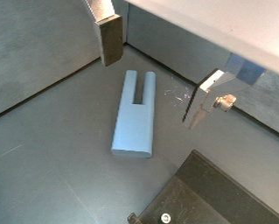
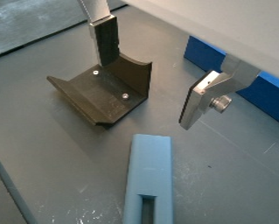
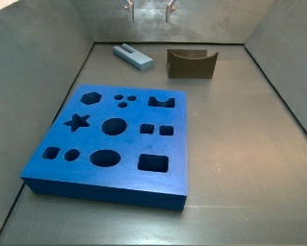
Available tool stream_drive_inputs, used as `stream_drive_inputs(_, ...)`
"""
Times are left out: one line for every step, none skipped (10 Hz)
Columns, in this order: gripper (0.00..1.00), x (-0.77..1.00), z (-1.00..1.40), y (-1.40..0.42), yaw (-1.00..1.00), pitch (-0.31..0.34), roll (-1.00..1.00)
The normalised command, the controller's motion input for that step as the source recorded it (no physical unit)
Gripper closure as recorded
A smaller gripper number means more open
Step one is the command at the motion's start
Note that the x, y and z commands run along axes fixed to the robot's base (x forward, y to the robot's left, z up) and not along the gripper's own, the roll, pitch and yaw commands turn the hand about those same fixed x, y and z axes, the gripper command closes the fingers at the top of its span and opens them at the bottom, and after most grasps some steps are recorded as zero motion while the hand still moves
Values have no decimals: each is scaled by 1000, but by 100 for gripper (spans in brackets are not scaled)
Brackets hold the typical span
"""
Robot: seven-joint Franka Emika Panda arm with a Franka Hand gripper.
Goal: Pick up the square-circle object. Move up. Place the square-circle object on the fixture. Regrasp the square-circle object. Move to above the board. Insert the square-circle object.
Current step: Pick up the square-circle object.
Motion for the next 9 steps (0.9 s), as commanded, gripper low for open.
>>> stream_drive_inputs(0,0,-14,0,0,0,-9)
stream_drive_inputs(0,37,-811,0,389,-389,0)
stream_drive_inputs(0,-303,-1000,0,577,-134,51)
stream_drive_inputs(0,-274,-1000,74,903,-266,117)
stream_drive_inputs(0,-211,-954,94,943,-303,143)
stream_drive_inputs(0,-177,-854,106,966,-311,211)
stream_drive_inputs(0,-169,-846,97,940,-294,294)
stream_drive_inputs(0,-23,-920,263,771,-189,297)
stream_drive_inputs(0,-43,-769,383,603,-71,371)
